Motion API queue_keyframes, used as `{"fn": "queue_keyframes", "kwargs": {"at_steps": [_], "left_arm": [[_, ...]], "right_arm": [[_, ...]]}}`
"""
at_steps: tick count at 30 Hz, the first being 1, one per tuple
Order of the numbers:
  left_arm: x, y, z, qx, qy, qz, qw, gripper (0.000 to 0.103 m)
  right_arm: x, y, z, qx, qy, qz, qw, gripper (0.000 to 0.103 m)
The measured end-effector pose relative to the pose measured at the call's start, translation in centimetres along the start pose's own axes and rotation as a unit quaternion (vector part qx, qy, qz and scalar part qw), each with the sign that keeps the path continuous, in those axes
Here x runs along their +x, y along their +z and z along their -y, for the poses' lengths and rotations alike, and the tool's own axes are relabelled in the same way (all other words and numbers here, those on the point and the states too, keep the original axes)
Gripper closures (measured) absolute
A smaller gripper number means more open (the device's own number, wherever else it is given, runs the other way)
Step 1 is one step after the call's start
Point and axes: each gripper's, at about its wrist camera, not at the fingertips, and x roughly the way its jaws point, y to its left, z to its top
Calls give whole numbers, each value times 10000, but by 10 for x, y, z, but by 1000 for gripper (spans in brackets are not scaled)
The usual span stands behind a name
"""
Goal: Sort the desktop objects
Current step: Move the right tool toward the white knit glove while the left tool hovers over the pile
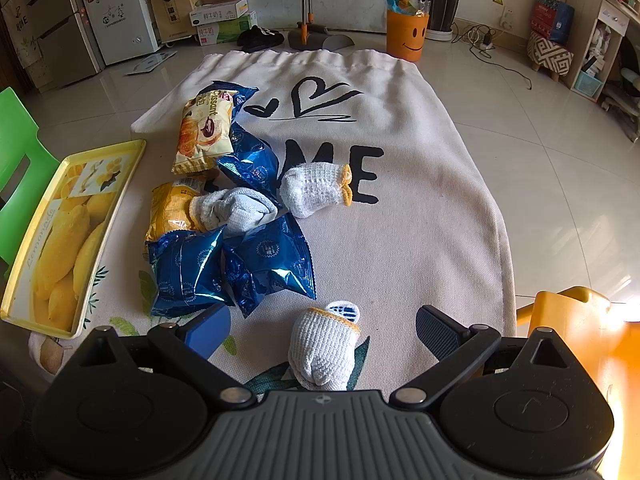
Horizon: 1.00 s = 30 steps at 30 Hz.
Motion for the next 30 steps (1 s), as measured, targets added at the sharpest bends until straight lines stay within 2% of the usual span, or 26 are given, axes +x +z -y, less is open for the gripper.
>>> {"fn": "queue_keyframes", "kwargs": {"at_steps": [14, 21, 26, 30], "left_arm": [[21, 4, -16, -212, 33, -185, 9996, 1], [51, 14, -33, -473, 22, -383, 9981, 1], [68, 25, -34, -386, 80, -400, 9984, 1], [82, 34, -31, -374, -37, -491, 9981, 1]], "right_arm": [[4, -2, 0, -1, -106, -120, 9999, 3], [3, -3, -9, -129, -15, -125, 9998, 3], [5, -1, -5, 40, -21, -186, 9998, 3], [10, 0, -3, 121, -173, -324, 9992, 3]]}}
